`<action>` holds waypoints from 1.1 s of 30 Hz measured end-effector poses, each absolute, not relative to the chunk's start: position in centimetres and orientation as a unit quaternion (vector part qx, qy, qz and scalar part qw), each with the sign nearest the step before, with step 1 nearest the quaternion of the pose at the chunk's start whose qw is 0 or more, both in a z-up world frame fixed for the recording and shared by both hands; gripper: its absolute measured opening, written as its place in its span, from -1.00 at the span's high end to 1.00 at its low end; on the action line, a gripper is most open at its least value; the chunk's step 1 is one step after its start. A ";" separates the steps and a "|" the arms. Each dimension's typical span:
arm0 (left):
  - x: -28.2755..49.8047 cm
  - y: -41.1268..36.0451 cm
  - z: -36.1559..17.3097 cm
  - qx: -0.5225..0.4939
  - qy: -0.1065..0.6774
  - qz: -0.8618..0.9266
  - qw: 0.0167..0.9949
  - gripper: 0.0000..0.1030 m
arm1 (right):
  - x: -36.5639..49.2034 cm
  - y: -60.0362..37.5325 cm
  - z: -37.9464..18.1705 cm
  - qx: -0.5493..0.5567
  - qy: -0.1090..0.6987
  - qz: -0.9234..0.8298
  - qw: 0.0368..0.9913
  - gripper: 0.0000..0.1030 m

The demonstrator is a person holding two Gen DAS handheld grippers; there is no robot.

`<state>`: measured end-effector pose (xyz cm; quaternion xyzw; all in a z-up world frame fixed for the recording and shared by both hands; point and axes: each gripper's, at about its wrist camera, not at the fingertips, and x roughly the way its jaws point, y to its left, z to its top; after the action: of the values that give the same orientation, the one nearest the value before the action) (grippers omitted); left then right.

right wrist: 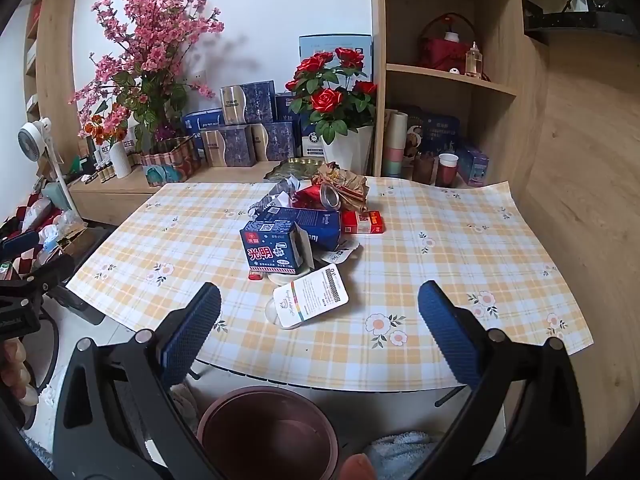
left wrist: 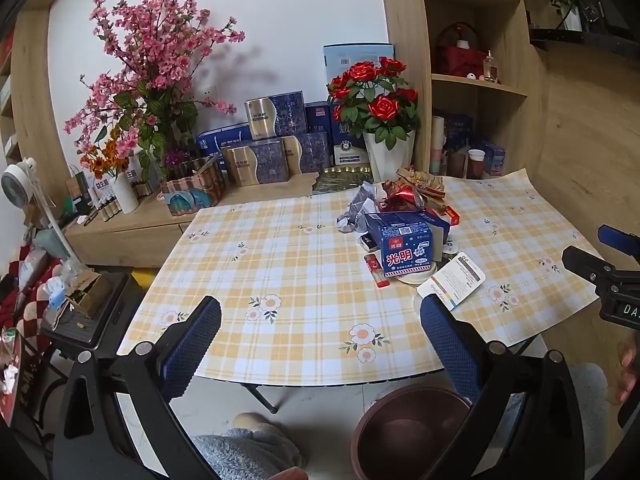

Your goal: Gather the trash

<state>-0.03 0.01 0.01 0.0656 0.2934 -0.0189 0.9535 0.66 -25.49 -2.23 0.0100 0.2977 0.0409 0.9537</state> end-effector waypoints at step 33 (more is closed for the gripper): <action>-0.5 0.1 2.4 0.065 0.291 -0.019 0.954 -0.90 | 0.6 -25.5 -2.5 0.008 0.295 0.040 0.955 -0.89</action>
<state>-0.52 0.11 2.40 0.0654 0.2910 -0.0185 0.9543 0.57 -25.50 -2.50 0.0079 0.2953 0.0397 0.9545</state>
